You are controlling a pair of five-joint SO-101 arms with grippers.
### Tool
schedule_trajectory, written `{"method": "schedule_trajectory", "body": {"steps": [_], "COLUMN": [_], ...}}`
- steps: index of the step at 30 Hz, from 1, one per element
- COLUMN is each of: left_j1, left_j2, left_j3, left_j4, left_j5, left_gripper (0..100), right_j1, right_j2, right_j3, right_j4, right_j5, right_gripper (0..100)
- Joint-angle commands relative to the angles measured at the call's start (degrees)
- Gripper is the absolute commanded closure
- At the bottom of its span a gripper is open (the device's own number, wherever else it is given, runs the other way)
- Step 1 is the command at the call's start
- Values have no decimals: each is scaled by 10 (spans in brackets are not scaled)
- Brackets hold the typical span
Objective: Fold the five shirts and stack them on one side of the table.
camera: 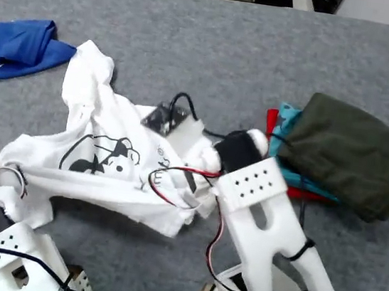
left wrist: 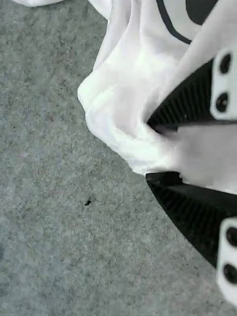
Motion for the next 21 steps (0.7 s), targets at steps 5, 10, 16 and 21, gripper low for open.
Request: {"method": "schedule_trajectory", "body": {"steps": [5, 10, 16, 21], "left_j1": [4, 4, -19, -88], "left_j2": [-9, -9, -9, -9], "left_j3": [-38, -87, -119, -118], "left_j4": [2, 57, 113, 113], "left_j5": [25, 27, 27, 27], "left_gripper": [726, 723, 725, 725], "right_j1": [6, -50, -124, -162], "right_j2": [124, 285, 510, 699], "right_j3": [-175, -350, -586, -790], "right_j4": [-76, -55, -27, 33], "right_j5": [-1, -20, -20, -19], "right_gripper": [710, 710, 710, 710]}}
